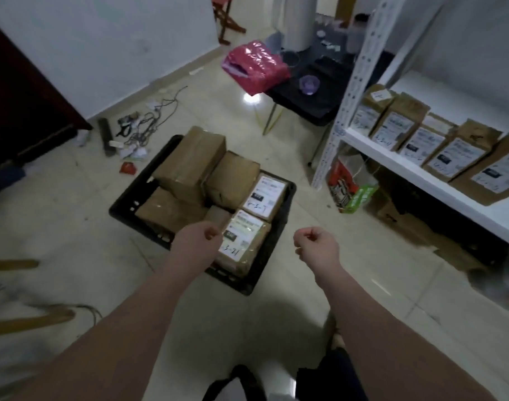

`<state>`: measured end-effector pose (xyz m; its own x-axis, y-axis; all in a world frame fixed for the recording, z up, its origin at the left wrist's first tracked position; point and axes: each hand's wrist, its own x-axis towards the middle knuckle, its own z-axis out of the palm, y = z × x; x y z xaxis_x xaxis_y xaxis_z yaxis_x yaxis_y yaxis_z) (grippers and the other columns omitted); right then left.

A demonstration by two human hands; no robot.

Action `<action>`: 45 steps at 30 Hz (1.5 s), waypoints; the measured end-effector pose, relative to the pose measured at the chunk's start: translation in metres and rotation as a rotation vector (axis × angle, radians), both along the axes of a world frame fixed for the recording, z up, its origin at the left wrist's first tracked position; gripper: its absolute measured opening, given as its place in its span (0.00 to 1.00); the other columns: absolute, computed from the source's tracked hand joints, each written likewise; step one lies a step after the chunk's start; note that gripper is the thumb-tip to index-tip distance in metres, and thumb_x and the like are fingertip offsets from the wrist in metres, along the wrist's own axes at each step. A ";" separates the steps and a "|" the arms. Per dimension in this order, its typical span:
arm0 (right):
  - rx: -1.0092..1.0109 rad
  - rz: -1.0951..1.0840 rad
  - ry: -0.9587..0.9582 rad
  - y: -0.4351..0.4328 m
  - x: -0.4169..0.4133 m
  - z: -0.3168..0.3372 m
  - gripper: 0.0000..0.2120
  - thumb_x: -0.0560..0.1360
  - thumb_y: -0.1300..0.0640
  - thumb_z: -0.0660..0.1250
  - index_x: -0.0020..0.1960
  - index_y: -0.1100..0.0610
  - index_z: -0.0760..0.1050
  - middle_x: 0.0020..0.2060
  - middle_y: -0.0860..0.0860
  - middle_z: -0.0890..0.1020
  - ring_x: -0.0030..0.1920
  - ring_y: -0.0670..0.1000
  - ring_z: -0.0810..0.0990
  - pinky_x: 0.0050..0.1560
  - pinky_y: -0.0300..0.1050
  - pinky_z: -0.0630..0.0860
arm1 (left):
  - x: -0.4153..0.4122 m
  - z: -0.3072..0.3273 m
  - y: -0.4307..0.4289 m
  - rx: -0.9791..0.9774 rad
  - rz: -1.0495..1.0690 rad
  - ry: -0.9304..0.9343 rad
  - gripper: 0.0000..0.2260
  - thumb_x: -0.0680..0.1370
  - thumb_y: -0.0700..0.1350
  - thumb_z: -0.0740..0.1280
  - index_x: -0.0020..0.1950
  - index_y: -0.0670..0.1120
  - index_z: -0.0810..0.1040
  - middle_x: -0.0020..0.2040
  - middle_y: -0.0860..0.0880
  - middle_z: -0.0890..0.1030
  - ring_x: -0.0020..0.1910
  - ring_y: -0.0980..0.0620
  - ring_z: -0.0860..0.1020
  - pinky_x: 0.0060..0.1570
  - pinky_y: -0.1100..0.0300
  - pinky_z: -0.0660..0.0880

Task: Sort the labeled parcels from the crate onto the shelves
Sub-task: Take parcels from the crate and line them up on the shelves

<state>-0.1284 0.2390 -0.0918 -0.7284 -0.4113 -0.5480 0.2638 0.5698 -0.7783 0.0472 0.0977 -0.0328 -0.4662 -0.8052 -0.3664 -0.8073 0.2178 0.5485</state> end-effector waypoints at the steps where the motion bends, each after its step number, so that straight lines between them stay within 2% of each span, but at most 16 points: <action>1: 0.015 0.061 -0.030 -0.006 0.019 0.002 0.01 0.75 0.60 0.69 0.45 0.58 0.79 0.38 0.55 0.82 0.36 0.52 0.79 0.46 0.52 0.79 | 0.021 -0.002 -0.005 0.023 0.042 -0.011 0.03 0.76 0.45 0.66 0.47 0.49 0.79 0.41 0.52 0.79 0.41 0.53 0.75 0.38 0.60 0.68; 4: 0.060 0.202 -0.118 -0.022 0.061 0.007 0.06 0.75 0.57 0.70 0.50 0.55 0.74 0.41 0.50 0.80 0.40 0.51 0.79 0.47 0.50 0.79 | 0.063 -0.009 -0.016 0.094 0.120 -0.055 0.06 0.78 0.47 0.65 0.52 0.50 0.79 0.41 0.55 0.76 0.41 0.56 0.75 0.38 0.60 0.69; 8: 0.121 0.239 -0.130 -0.039 0.081 0.001 0.13 0.77 0.55 0.69 0.58 0.52 0.70 0.42 0.47 0.75 0.45 0.52 0.78 0.51 0.51 0.81 | 0.082 -0.020 -0.024 0.225 0.164 -0.038 0.10 0.79 0.48 0.64 0.59 0.50 0.77 0.45 0.54 0.76 0.45 0.53 0.77 0.40 0.61 0.72; 11: 0.158 0.188 -0.144 -0.050 0.079 -0.011 0.10 0.76 0.57 0.69 0.52 0.53 0.68 0.40 0.48 0.74 0.40 0.50 0.76 0.53 0.55 0.80 | 0.075 -0.030 -0.027 0.278 0.145 -0.043 0.13 0.79 0.47 0.63 0.64 0.49 0.75 0.51 0.52 0.76 0.47 0.54 0.76 0.36 0.67 0.69; 14: 0.190 0.137 -0.188 -0.062 0.072 -0.028 0.06 0.76 0.58 0.67 0.50 0.57 0.71 0.40 0.49 0.76 0.38 0.49 0.75 0.51 0.52 0.80 | 0.061 -0.040 -0.033 0.337 0.102 -0.062 0.16 0.79 0.45 0.63 0.68 0.47 0.72 0.55 0.50 0.76 0.48 0.54 0.73 0.34 0.70 0.66; 17: 0.203 0.103 -0.253 -0.074 0.065 -0.043 0.06 0.77 0.58 0.66 0.52 0.58 0.77 0.41 0.50 0.77 0.38 0.49 0.75 0.49 0.50 0.79 | 0.048 -0.049 -0.045 0.379 0.073 -0.094 0.19 0.79 0.45 0.63 0.70 0.47 0.69 0.61 0.49 0.76 0.53 0.52 0.74 0.47 0.63 0.71; 19: 0.207 0.061 -0.297 -0.080 0.061 -0.048 0.02 0.77 0.59 0.65 0.46 0.55 0.76 0.39 0.51 0.77 0.37 0.49 0.75 0.46 0.48 0.77 | 0.040 -0.055 -0.054 0.417 0.060 -0.111 0.20 0.79 0.46 0.63 0.72 0.47 0.68 0.64 0.49 0.75 0.58 0.51 0.74 0.54 0.60 0.70; 20: 0.208 0.045 -0.314 -0.082 0.060 -0.051 0.05 0.77 0.59 0.65 0.43 0.54 0.75 0.39 0.51 0.78 0.37 0.50 0.75 0.46 0.48 0.77 | 0.037 -0.058 -0.060 0.435 0.048 -0.118 0.21 0.79 0.46 0.63 0.72 0.47 0.67 0.65 0.49 0.74 0.60 0.50 0.73 0.56 0.59 0.70; 23: 0.238 0.039 -0.349 -0.087 0.059 -0.059 0.06 0.76 0.60 0.65 0.41 0.53 0.76 0.41 0.53 0.81 0.38 0.52 0.76 0.48 0.50 0.78 | 0.028 -0.069 -0.072 0.517 0.063 -0.098 0.23 0.79 0.46 0.64 0.74 0.47 0.64 0.70 0.48 0.71 0.65 0.49 0.70 0.61 0.58 0.68; 25: 0.262 0.051 -0.363 -0.088 0.057 -0.062 0.05 0.75 0.60 0.66 0.41 0.55 0.77 0.41 0.54 0.81 0.38 0.53 0.76 0.52 0.54 0.80 | 0.021 -0.076 -0.077 0.571 0.096 -0.078 0.24 0.79 0.46 0.64 0.75 0.46 0.63 0.71 0.48 0.70 0.66 0.49 0.70 0.60 0.58 0.67; 28: 0.275 0.064 -0.367 -0.088 0.053 -0.066 0.05 0.75 0.59 0.68 0.40 0.55 0.76 0.38 0.53 0.79 0.36 0.52 0.75 0.54 0.56 0.79 | 0.011 -0.086 -0.075 0.628 0.087 -0.074 0.23 0.79 0.47 0.63 0.74 0.47 0.64 0.69 0.48 0.71 0.62 0.50 0.71 0.56 0.58 0.69; 31: 0.257 0.068 -0.408 -0.085 0.053 -0.068 0.03 0.76 0.57 0.67 0.46 0.56 0.78 0.39 0.52 0.79 0.36 0.51 0.75 0.51 0.54 0.79 | 0.004 -0.095 -0.068 0.680 0.025 -0.090 0.16 0.80 0.47 0.62 0.68 0.52 0.71 0.63 0.50 0.76 0.56 0.51 0.73 0.52 0.55 0.71; 33: 0.234 0.012 -0.457 -0.083 0.056 -0.067 0.08 0.77 0.54 0.67 0.54 0.56 0.76 0.43 0.50 0.78 0.40 0.49 0.75 0.46 0.48 0.77 | 0.002 -0.099 -0.067 0.701 0.029 -0.094 0.14 0.80 0.47 0.62 0.66 0.53 0.73 0.59 0.52 0.78 0.54 0.51 0.74 0.49 0.56 0.71; 37: 0.141 -0.105 -0.609 -0.073 0.064 -0.063 0.15 0.78 0.50 0.67 0.61 0.49 0.67 0.50 0.47 0.75 0.52 0.51 0.73 0.52 0.46 0.73 | 0.002 -0.103 -0.073 0.761 0.075 -0.053 0.07 0.80 0.47 0.62 0.57 0.54 0.74 0.48 0.56 0.77 0.47 0.57 0.74 0.41 0.60 0.69; 41: 0.000 -0.261 -0.703 -0.065 0.078 -0.053 0.13 0.78 0.49 0.67 0.60 0.48 0.68 0.44 0.48 0.82 0.43 0.49 0.78 0.37 0.43 0.73 | 0.005 -0.095 -0.078 0.803 0.095 -0.032 0.06 0.80 0.49 0.63 0.56 0.53 0.73 0.48 0.55 0.78 0.46 0.57 0.75 0.40 0.61 0.70; 45: -0.103 -0.334 -0.736 -0.057 0.095 -0.041 0.11 0.77 0.52 0.68 0.56 0.51 0.69 0.44 0.51 0.85 0.42 0.52 0.82 0.34 0.44 0.78 | 0.019 -0.080 -0.081 0.796 0.104 0.017 0.09 0.78 0.51 0.65 0.58 0.53 0.74 0.52 0.52 0.78 0.51 0.53 0.75 0.46 0.57 0.73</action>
<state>-0.0335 0.1816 -0.1324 -0.2897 -0.3104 -0.9054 0.8715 0.3055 -0.3836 0.0663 0.0170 -0.1124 -0.4137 -0.3448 -0.8426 -0.7922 -0.3197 0.5198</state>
